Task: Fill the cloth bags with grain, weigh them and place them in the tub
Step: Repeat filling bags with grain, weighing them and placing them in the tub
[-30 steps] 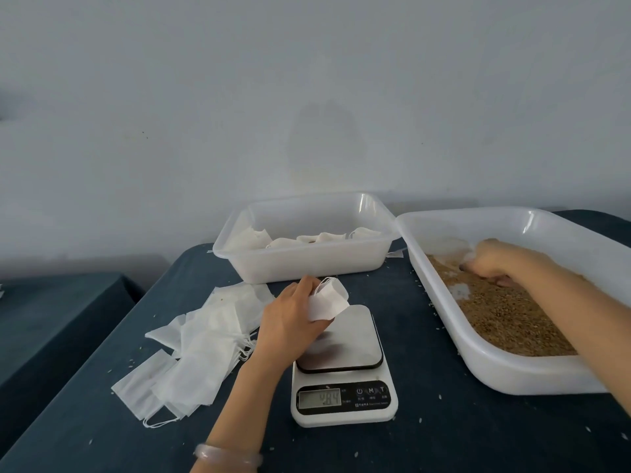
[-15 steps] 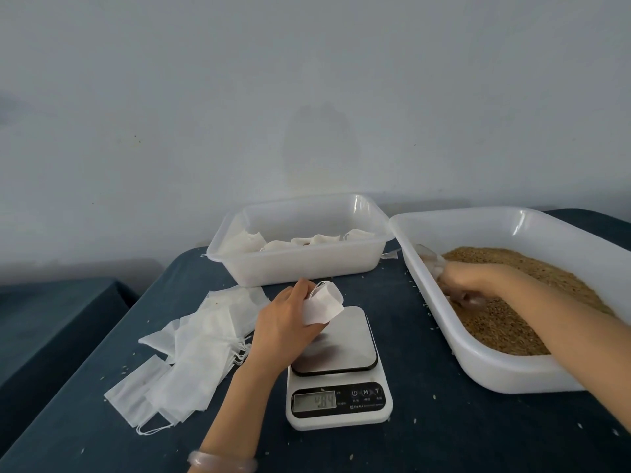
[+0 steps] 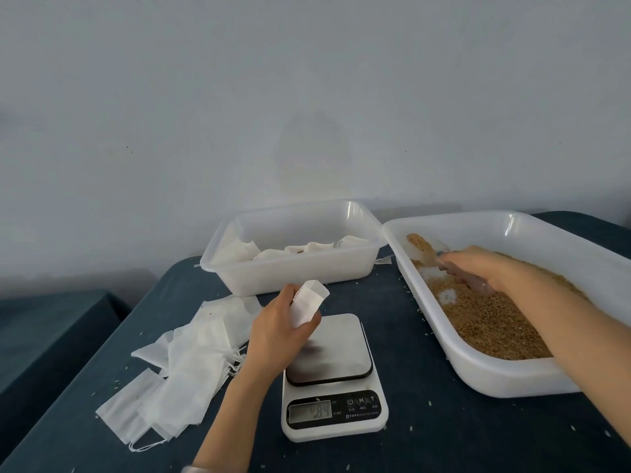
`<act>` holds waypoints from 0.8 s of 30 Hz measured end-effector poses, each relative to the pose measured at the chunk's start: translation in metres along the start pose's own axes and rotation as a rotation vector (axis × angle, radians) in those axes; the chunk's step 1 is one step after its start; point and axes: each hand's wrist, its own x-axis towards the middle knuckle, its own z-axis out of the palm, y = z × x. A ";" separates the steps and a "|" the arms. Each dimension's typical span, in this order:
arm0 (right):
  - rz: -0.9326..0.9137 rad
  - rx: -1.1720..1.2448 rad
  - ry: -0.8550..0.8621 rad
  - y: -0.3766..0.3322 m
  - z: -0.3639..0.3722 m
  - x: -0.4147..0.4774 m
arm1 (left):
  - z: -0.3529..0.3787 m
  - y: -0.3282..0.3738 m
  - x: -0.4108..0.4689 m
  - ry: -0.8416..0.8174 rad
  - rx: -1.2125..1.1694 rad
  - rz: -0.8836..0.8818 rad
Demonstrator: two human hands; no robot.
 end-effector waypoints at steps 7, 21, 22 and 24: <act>-0.194 -0.339 0.076 -0.005 -0.015 -0.022 | -0.003 0.003 0.000 -0.033 -0.123 -0.043; -0.805 -0.308 -0.196 -0.027 0.019 -0.074 | -0.006 -0.008 0.007 -0.033 -0.144 -0.159; -0.803 -0.333 -0.211 -0.027 0.021 -0.075 | -0.006 -0.008 0.008 -0.020 -0.138 -0.156; -0.819 -0.392 -0.214 -0.026 0.022 -0.075 | -0.007 -0.008 0.009 0.007 -0.137 -0.145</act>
